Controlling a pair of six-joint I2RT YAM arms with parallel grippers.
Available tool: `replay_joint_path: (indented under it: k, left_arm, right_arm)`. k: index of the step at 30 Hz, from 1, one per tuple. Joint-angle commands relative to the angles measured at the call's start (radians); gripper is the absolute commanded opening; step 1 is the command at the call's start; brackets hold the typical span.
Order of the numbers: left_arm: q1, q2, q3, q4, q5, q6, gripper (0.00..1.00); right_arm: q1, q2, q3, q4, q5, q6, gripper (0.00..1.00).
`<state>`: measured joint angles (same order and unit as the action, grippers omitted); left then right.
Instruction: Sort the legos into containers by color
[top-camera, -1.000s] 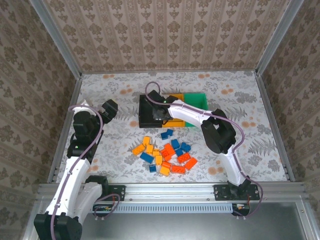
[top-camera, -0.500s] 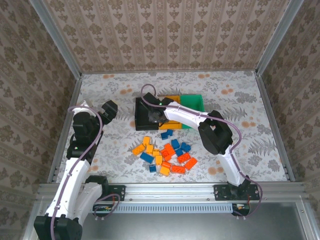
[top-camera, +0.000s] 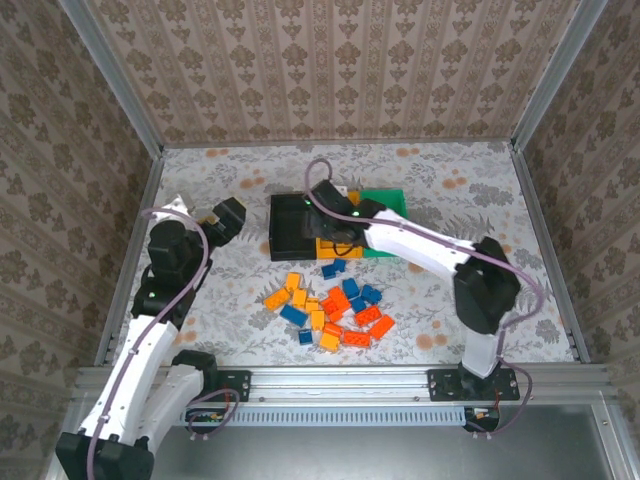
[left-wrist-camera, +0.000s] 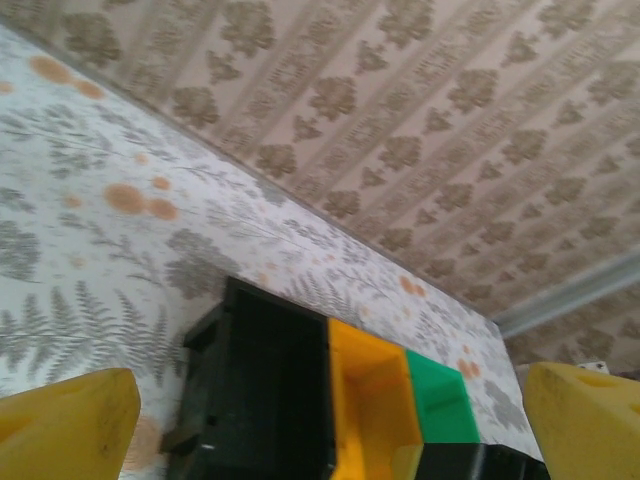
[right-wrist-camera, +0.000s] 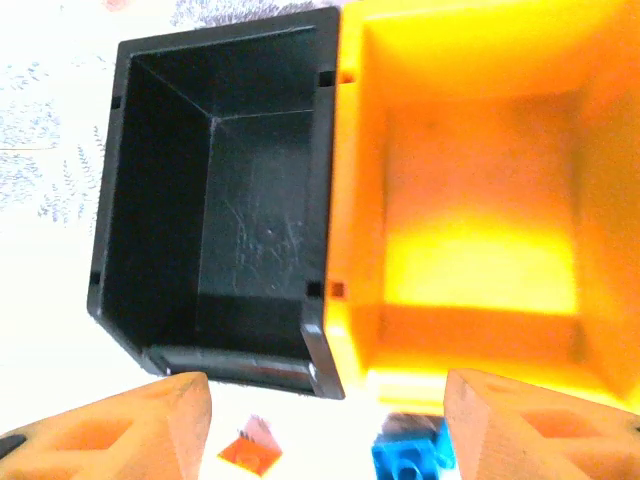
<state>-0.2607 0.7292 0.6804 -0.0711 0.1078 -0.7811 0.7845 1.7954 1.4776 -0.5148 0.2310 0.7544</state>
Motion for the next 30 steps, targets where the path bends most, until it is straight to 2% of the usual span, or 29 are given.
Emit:
replay_joint_path:
  k: [1,6,11,15,22,30]
  left_arm:
    - [-0.049,-0.031,-0.002,0.063,-0.006,0.024,1.00]
    - [-0.058,-0.111,-0.133,0.183,0.029,-0.010,1.00]
    - [-0.058,-0.171,-0.149,0.102,0.012,0.014,1.00]
    - [-0.058,-0.172,-0.123,0.025,0.021,0.045,1.00]
    - [-0.057,-0.173,-0.117,0.001,0.022,0.071,1.00]
    - [-0.058,-0.165,-0.124,0.013,0.023,0.058,1.00]
  right_arm:
    - [0.005,-0.109,-0.148,0.011,0.004,-0.037,0.66]
    - [0.005,-0.292,-0.413,-0.048,0.029,-0.060,0.66]
    - [0.004,-0.373,-0.548,-0.078,0.035,-0.046,0.70]
    - [0.005,-0.360,-0.615,-0.045,0.026,-0.012,0.70]
    - [0.005,-0.279,-0.627,-0.049,0.024,-0.012,0.70]
    - [-0.028,-0.254,-0.660,-0.110,0.141,0.048,0.69]
